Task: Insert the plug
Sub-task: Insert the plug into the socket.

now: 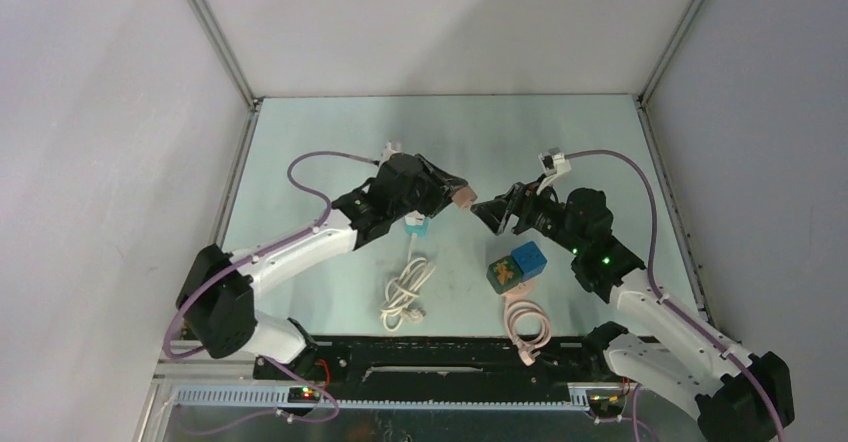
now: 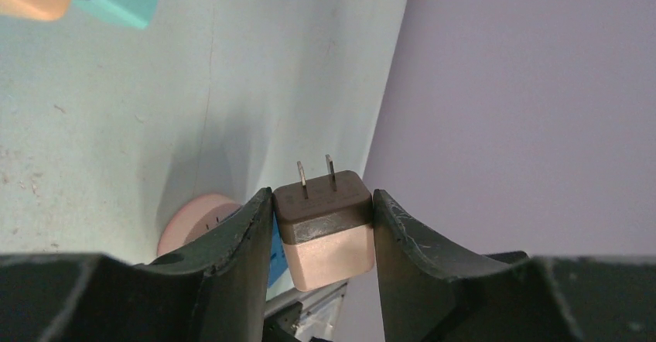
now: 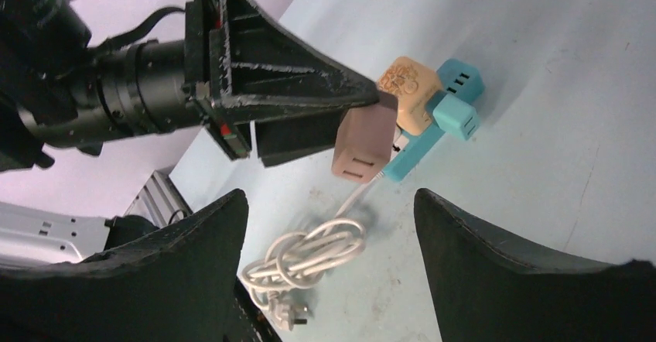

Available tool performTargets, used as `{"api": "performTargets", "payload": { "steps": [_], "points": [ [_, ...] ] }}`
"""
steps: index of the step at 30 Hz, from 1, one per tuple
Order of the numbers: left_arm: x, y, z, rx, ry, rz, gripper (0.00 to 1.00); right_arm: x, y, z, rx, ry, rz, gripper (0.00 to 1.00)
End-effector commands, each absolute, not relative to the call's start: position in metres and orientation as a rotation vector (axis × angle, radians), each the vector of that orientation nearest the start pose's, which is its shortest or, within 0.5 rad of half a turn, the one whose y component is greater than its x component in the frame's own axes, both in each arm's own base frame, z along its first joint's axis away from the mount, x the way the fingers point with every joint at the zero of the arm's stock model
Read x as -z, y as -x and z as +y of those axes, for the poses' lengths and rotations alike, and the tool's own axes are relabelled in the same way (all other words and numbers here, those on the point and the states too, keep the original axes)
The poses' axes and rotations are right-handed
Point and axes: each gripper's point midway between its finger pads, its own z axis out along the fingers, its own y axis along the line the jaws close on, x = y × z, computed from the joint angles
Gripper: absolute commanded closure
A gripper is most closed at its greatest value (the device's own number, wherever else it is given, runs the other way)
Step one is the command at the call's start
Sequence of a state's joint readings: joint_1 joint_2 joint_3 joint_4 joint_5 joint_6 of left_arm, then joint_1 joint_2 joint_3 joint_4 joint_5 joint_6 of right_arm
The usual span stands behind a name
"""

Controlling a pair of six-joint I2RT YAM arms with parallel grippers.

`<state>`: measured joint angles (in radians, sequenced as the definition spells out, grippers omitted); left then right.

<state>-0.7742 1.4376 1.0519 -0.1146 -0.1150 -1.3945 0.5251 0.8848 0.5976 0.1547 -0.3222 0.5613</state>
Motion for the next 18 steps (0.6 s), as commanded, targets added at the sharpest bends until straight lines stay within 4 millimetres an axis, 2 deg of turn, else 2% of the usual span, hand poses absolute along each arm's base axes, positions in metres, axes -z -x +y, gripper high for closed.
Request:
{"api": "performTargets", "payload": {
  "steps": [1,5,6,11,18],
  "points": [
    [-0.253,-0.303,-0.327,1.340,0.841,2.030,0.65,-0.281,-0.266,0.237,-1.024,0.137,1.654,0.21],
    [-0.258,-0.299,-0.321,1.352,0.855,2.010,0.65,-0.279,-0.273,0.242,-1.009,0.094,1.666,0.23],
    [-0.263,-0.299,-0.321,1.370,0.851,1.985,0.65,-0.280,-0.273,0.246,-1.016,0.101,1.666,0.23],
    [-0.265,-0.297,-0.315,1.384,0.870,1.959,0.66,-0.282,-0.271,0.260,-1.019,0.123,1.667,0.26],
    [-0.260,-0.295,-0.315,1.386,0.870,1.969,0.67,-0.284,-0.275,0.273,-1.061,0.108,1.678,0.43]
  ]
}}
